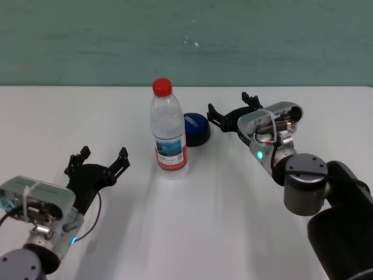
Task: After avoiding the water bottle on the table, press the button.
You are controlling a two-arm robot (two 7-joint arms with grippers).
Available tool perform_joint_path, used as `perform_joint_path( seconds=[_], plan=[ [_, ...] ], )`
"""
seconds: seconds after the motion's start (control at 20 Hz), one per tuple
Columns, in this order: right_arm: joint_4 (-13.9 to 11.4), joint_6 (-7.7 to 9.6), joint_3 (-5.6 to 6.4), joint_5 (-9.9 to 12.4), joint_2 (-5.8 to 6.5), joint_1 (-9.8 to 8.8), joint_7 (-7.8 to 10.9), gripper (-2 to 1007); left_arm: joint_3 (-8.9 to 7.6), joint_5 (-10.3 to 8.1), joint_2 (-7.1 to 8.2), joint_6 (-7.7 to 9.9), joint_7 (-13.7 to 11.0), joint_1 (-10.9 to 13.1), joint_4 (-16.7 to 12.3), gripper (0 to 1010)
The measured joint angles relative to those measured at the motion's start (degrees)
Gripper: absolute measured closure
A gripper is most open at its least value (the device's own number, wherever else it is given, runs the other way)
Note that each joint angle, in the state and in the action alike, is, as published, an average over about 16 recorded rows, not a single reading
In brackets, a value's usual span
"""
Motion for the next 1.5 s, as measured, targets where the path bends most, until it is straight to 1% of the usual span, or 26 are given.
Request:
perform_joint_path(
  seconds=[0.65,1.5],
  plan=[
    [-4.67,0.61,1.41,1.99,1.30,-3.37,0.00,2,0.00,0.00,0.00,0.00,0.00,0.00,0.00,6],
    [-8.91,1.19,2.95,3.99,2.53,-6.78,-0.08,2,0.00,0.00,0.00,0.00,0.00,0.00,0.00,6]
  ],
)
